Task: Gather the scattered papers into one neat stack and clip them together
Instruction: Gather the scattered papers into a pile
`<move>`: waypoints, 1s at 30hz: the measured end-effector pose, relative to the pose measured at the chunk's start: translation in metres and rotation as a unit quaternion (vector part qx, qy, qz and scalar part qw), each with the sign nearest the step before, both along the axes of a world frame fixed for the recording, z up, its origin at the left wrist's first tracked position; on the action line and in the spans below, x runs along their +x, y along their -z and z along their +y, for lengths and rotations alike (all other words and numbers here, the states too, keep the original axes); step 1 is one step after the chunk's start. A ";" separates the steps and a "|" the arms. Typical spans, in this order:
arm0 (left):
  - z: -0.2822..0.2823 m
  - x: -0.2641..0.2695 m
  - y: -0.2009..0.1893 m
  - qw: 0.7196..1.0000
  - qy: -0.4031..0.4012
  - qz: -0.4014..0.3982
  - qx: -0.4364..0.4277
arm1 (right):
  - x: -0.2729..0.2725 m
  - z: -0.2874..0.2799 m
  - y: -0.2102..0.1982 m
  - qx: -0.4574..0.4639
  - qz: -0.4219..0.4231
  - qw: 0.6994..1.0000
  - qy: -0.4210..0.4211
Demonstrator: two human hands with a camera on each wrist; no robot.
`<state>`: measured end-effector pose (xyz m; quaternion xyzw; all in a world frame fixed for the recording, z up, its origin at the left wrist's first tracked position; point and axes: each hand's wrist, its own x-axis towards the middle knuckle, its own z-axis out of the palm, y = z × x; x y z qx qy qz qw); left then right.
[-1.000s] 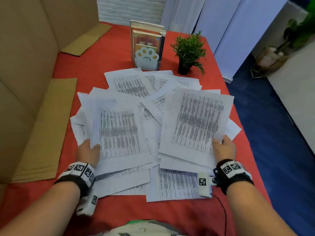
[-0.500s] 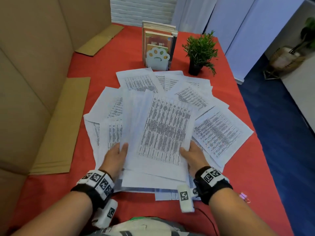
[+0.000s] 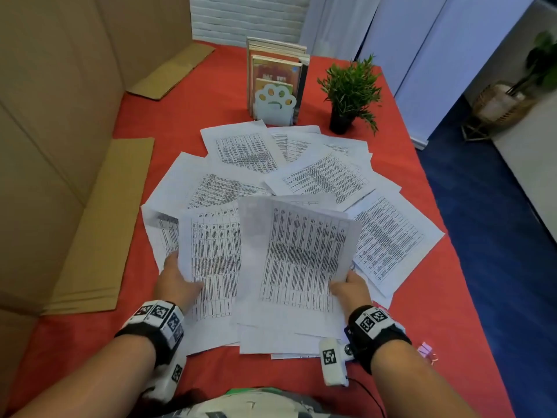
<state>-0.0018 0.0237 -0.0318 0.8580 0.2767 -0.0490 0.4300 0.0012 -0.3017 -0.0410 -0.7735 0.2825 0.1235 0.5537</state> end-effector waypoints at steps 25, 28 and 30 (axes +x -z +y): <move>0.002 -0.001 0.000 0.967 0.015 0.042 -0.251 | 0.014 -0.003 0.003 0.106 -0.002 0.994 -0.017; -0.003 -0.002 0.009 0.971 0.021 0.055 -0.231 | 0.007 0.023 0.016 0.046 0.036 0.995 -0.086; -0.007 -0.004 0.006 0.982 0.049 0.058 -0.174 | 0.003 0.045 0.010 0.039 0.039 0.990 -0.131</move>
